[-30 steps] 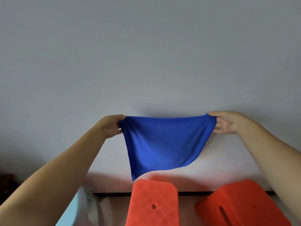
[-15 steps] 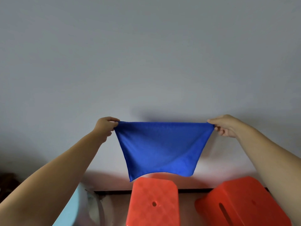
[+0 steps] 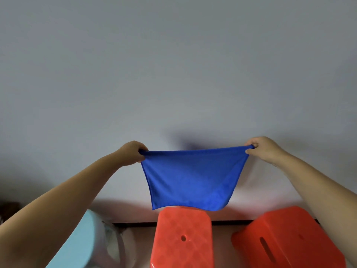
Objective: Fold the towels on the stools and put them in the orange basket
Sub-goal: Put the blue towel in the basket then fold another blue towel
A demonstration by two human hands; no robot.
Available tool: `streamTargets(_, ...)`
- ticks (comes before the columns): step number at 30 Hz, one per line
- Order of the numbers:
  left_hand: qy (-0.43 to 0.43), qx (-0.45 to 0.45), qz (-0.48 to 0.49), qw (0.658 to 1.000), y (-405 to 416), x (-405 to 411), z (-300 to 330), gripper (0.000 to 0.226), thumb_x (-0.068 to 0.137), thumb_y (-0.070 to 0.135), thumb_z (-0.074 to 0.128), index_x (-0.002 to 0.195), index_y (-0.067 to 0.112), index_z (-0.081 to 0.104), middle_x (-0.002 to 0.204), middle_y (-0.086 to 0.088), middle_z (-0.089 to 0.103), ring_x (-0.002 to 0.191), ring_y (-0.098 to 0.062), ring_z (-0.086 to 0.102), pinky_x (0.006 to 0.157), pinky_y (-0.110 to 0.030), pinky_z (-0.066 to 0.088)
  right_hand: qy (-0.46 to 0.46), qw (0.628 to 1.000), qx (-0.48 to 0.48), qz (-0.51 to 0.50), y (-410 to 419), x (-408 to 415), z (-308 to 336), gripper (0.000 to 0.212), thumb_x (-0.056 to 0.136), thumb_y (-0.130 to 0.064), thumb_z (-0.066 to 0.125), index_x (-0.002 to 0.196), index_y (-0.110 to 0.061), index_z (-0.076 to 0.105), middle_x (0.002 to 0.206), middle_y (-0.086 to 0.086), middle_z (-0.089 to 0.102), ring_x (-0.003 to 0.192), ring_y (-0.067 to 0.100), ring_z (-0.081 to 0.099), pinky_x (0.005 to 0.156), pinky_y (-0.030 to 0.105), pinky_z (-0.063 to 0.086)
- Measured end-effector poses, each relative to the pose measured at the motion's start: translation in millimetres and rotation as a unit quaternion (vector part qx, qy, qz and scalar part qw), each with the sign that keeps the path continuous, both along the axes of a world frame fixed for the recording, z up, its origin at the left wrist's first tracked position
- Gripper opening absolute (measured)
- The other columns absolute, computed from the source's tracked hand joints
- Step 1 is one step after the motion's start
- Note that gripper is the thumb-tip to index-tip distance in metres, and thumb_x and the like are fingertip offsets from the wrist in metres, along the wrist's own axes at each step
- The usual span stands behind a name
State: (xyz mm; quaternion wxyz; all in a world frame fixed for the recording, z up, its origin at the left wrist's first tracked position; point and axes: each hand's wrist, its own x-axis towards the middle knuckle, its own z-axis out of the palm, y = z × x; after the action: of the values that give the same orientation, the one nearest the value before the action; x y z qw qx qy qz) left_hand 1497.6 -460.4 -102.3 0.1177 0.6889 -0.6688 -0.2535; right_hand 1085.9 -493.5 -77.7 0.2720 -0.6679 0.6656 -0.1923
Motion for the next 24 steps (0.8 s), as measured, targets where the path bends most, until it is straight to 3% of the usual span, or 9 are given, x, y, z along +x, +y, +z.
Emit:
streamTargets(3,-0.120,-0.007,-0.029,0.992,-0.7,-6.2,-6.2,0.020,0.083,0.005,0.051,0.092,0.002,0.068,0.077,-0.005,0.059,0.074,-0.020,0.055,0.065,-0.027,0.042,0.055,0.998,-0.032,-0.004,0.0,1.8,-5.2,0.004,0.083,-0.005,0.064,0.085,-0.006,0.067,0.074,0.002,0.059,0.075,0.020,0.054,0.059,0.018,0.038)
streamTargets(9,-0.075,-0.039,0.051,0.995,-6.5,-0.2,-17.8,0.016,0.084,0.009,0.053,0.073,0.003,0.063,0.069,-0.008,0.053,0.064,-0.022,0.047,0.055,-0.026,0.034,0.053,0.998,-0.034,-0.015,1.4,-2.2,-14.9,0.007,0.084,-0.009,0.065,0.077,-0.009,0.063,0.067,-0.002,0.056,0.070,0.019,0.051,0.058,0.021,0.036)
streamTargets(12,0.007,-0.052,0.108,0.993,-12.4,4.3,-30.3,0.026,0.084,0.013,0.058,0.061,0.004,0.051,0.058,-0.005,0.044,0.056,-0.020,0.038,0.052,-0.027,0.027,-0.011,0.998,-0.035,-0.059,-5.7,-2.8,-23.6,0.006,0.086,-0.009,0.064,0.080,-0.007,0.063,0.070,0.003,0.059,0.065,0.019,0.057,0.056,0.024,0.044)
streamTargets(14,0.117,-0.054,0.159,0.979,-15.5,5.5,-40.9,0.023,0.085,0.013,0.058,0.071,-0.004,0.059,0.064,-0.008,0.047,0.060,-0.021,0.039,0.056,-0.028,0.029,-0.090,0.990,-0.030,-0.105,-11.1,-0.7,-31.3,0.007,0.087,-0.007,0.063,0.080,-0.008,0.061,0.071,0.007,0.061,0.059,0.014,0.061,0.045,0.019,0.047)
streamTargets(16,0.232,-0.042,0.206,0.950,-20.5,4.7,-53.1,0.018,0.085,0.011,0.060,0.080,-0.005,0.064,0.074,-0.011,0.052,0.071,-0.021,0.044,0.065,-0.030,0.035,-0.166,0.976,-0.017,-0.138,-21.0,1.9,-43.7,0.011,0.087,-0.003,0.061,0.079,-0.008,0.058,0.072,0.008,0.061,0.052,0.007,0.065,0.042,0.015,0.049)
streamTargets(20,0.403,-0.015,0.296,0.866,-32.4,-5.0,-76.6,0.011,0.089,0.008,0.058,0.081,0.014,0.065,0.085,-0.004,0.063,0.090,-0.022,0.055,0.083,-0.034,0.045,-0.260,0.952,0.001,-0.160,-45.7,9.0,-76.9,0.022,0.088,0.004,0.058,0.071,-0.008,0.053,0.076,0.010,0.059,0.055,0.002,0.068,0.059,0.013,0.056)
streamTargets(22,0.464,-0.026,0.320,0.826,-33.6,-9.2,-78.7,0.014,0.091,0.007,0.057,0.084,0.017,0.064,0.087,0.001,0.064,0.096,-0.021,0.057,0.087,-0.033,0.044,-0.278,0.945,-0.008,-0.171,-48.6,12.4,-83.9,0.023,0.088,0.004,0.058,0.069,-0.009,0.053,0.073,0.008,0.058,0.055,-0.001,0.067,0.061,0.012,0.056)
streamTargets(24,0.480,-0.023,0.321,0.816,-33.8,-10.0,-86.2,0.016,0.091,0.006,0.056,0.084,0.018,0.063,0.088,0.002,0.064,0.096,-0.018,0.057,0.089,-0.032,0.044,-0.286,0.943,-0.004,-0.170,-51.5,13.4,-96.8,0.024,0.087,0.004,0.059,0.069,-0.010,0.053,0.072,0.007,0.057,0.056,0.000,0.068,0.063,0.012,0.056)
